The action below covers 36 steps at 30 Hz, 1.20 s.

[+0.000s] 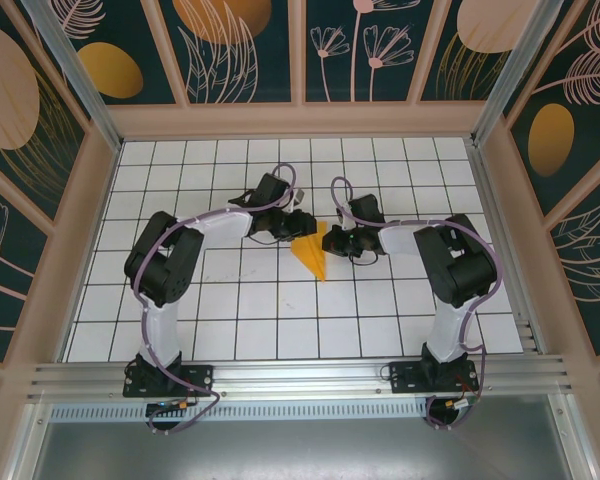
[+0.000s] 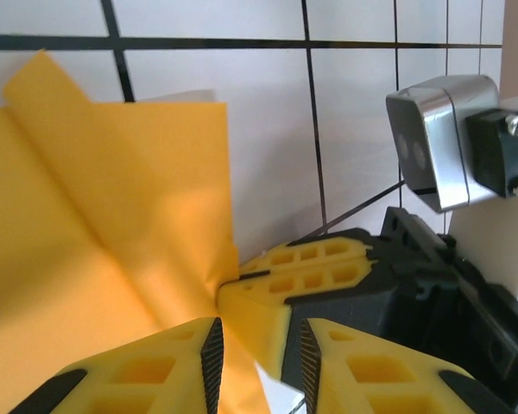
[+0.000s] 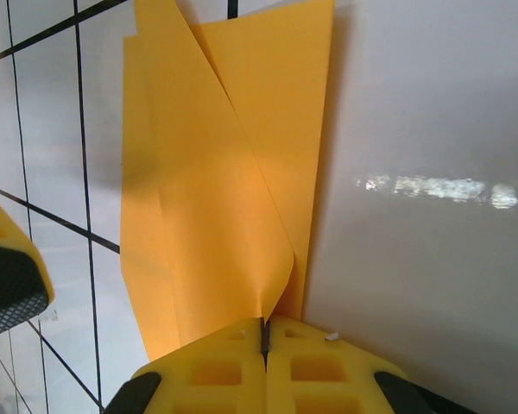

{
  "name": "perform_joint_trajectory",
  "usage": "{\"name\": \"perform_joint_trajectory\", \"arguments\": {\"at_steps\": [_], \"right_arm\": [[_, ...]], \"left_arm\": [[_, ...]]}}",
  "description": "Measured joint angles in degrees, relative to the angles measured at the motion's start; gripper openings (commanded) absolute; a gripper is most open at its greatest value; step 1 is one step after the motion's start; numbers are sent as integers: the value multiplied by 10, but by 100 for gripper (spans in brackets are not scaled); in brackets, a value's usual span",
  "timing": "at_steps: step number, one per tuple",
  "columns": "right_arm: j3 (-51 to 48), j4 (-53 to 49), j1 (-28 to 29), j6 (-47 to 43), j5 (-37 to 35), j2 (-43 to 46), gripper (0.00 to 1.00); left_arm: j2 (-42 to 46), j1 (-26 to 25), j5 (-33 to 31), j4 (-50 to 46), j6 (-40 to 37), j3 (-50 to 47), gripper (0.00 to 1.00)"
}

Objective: Fold a paper plane with a square sheet of paper (fold left side to right side)
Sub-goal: Fourth fold the wing at the center of the table.

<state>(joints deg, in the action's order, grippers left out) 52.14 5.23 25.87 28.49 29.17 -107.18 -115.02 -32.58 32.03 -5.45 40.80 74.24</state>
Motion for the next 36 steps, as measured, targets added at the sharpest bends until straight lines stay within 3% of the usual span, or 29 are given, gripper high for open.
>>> {"name": "perform_joint_trajectory", "arguments": {"at_steps": [10,25,31,36], "right_arm": [[4,-4,2,-1,-3,-1,4],[13,-16,5,-12,-8,-4,5],[24,-34,5,-19,-9,-5,13],[36,-56,5,-26,-10,-1,27]], "left_arm": [[-60,0,10,5,0,36,33],[-79,0,-14,-3,-1,39,32],[-73,0,-16,19,-1,21,31],[-62,5,-18,43,4,-3,30]]}}
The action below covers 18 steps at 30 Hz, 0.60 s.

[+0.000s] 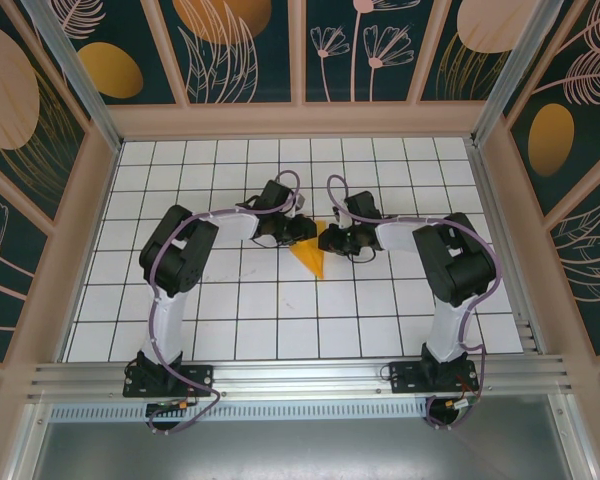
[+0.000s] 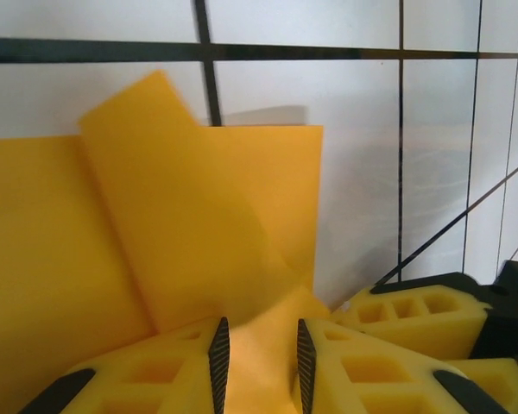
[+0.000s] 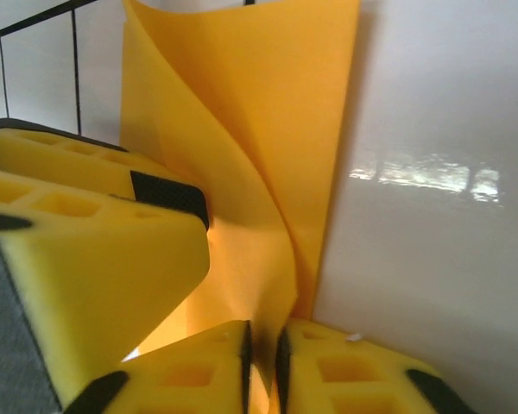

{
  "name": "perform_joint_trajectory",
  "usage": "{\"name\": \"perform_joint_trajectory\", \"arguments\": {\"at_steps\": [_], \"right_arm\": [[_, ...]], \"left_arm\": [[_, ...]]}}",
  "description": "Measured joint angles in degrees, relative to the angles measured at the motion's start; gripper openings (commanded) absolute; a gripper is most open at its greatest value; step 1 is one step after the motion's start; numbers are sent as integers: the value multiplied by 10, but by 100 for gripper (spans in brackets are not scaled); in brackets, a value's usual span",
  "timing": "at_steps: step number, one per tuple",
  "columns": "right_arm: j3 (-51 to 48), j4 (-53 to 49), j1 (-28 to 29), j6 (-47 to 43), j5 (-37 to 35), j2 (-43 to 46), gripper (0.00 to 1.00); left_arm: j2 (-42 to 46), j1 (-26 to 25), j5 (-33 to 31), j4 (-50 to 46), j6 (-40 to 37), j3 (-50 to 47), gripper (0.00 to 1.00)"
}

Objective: Fold a paper plane with a square sheet of paper (fold left side to right side)
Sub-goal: Fourth fold the wing at the center of the table.

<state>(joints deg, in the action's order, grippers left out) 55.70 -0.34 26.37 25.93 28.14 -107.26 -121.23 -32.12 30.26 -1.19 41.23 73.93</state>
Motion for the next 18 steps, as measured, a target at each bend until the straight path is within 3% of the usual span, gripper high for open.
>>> {"name": "perform_joint_trajectory", "arguments": {"at_steps": [5,9,18], "right_arm": [[0,-36,-10,-6,-28,38,36],[-22,-42,-11,-6,-32,107,36],[-85,-19,42,17,20,174,22]], "left_arm": [[2,0,-4,10,0,-6,30],[2,0,-5,12,2,-7,30],[2,0,-5,12,2,-7,30]]}}
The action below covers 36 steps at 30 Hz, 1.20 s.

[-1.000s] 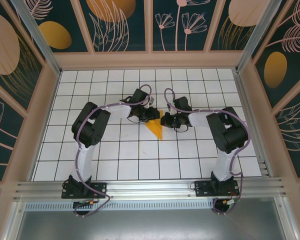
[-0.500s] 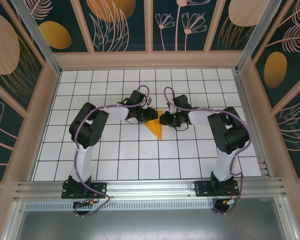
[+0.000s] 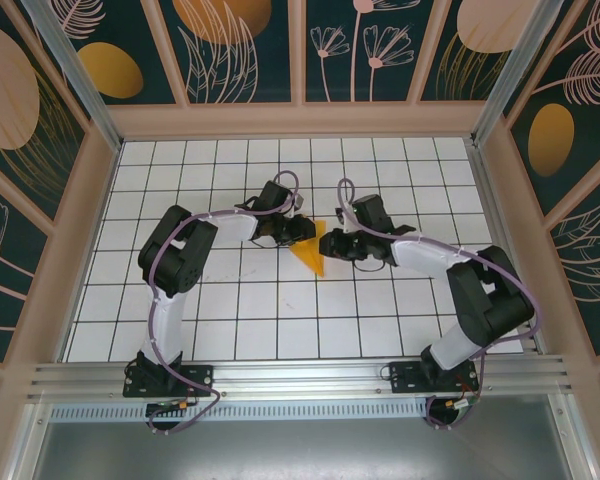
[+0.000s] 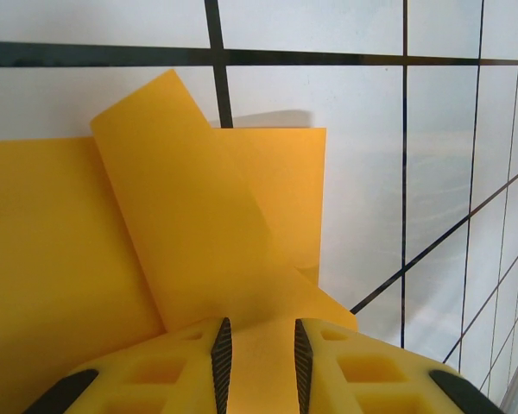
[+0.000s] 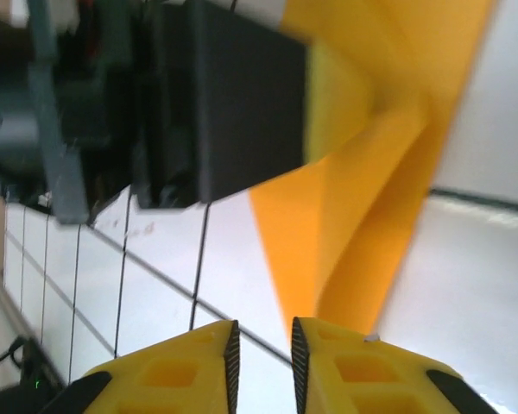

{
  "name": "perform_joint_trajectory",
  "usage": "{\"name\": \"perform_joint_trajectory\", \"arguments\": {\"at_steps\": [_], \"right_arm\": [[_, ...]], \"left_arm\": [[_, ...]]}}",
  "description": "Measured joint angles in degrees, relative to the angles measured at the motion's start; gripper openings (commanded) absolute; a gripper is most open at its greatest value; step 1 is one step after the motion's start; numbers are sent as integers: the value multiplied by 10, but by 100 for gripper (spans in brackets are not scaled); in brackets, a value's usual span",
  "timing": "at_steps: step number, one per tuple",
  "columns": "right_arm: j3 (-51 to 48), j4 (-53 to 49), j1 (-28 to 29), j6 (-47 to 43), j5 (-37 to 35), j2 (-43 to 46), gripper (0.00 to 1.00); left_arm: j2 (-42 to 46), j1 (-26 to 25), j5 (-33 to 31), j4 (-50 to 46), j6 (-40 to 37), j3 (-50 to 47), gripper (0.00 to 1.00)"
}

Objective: Fold a paper plane with a square sheet of paper (fold left side to right side)
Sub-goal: Fourth fold the wing at the center of the table.

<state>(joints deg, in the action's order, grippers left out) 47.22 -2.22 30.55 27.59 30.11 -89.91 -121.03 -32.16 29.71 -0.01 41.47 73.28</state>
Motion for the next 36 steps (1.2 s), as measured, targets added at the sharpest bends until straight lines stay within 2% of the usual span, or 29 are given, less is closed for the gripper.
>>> {"name": "perform_joint_trajectory", "arguments": {"at_steps": [6,13,36], "right_arm": [[0,19,37,13,14,-28,21],[0,15,37,13,9,-69,21],[-1,15,37,13,-5,-87,20]], "left_arm": [[0,0,0,0,0,0,29],[0,0,0,0,0,0,29],[0,0,-1,-1,0,0,29]]}}
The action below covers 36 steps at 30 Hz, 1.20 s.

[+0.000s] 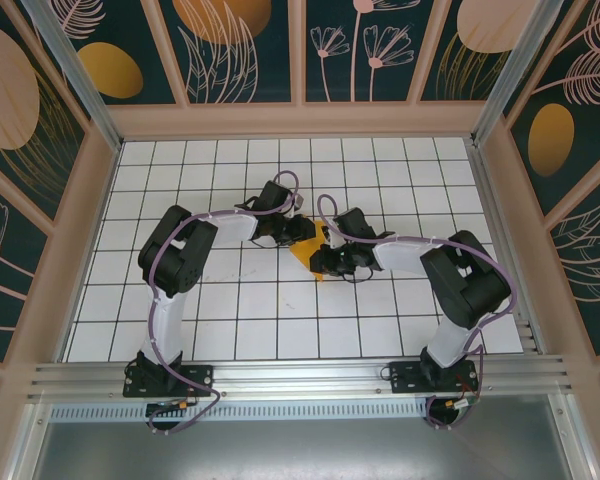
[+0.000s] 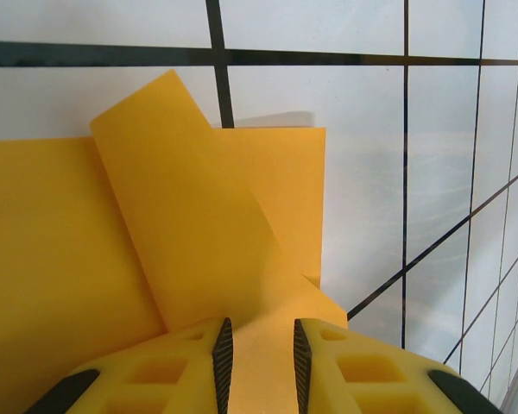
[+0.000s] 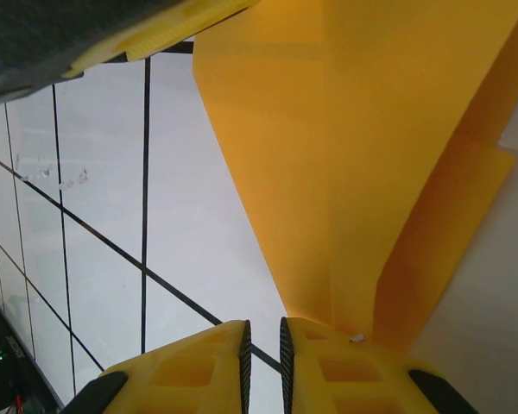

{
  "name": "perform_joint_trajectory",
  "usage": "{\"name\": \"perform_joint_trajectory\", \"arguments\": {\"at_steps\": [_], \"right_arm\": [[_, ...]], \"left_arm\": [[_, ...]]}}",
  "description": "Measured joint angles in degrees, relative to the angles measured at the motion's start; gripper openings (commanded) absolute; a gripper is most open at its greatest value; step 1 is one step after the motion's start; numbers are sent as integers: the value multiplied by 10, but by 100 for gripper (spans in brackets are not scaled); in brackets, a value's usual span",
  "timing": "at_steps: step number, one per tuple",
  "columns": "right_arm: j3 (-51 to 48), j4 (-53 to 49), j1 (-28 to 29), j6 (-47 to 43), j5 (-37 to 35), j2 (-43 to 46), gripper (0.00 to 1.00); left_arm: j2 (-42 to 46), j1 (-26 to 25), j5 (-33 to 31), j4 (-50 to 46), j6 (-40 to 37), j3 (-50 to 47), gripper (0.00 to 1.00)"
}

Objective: Fold a paper plane with a square sheet of paper (fold left side to right side)
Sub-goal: Fourth fold the wing at the center of the table.

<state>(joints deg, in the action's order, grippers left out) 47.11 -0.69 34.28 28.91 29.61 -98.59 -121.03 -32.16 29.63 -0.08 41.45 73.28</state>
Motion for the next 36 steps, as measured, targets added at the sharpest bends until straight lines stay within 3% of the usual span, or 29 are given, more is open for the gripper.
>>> {"name": "perform_joint_trajectory", "arguments": {"at_steps": [16,36], "right_arm": [[0,3,0,0,-2,-19,19],[-12,-2,7,-12,-30,-9,10]], "left_arm": [[0,0,-1,0,0,0,29],[-5,-1,-3,-17,0,12,29]]}}
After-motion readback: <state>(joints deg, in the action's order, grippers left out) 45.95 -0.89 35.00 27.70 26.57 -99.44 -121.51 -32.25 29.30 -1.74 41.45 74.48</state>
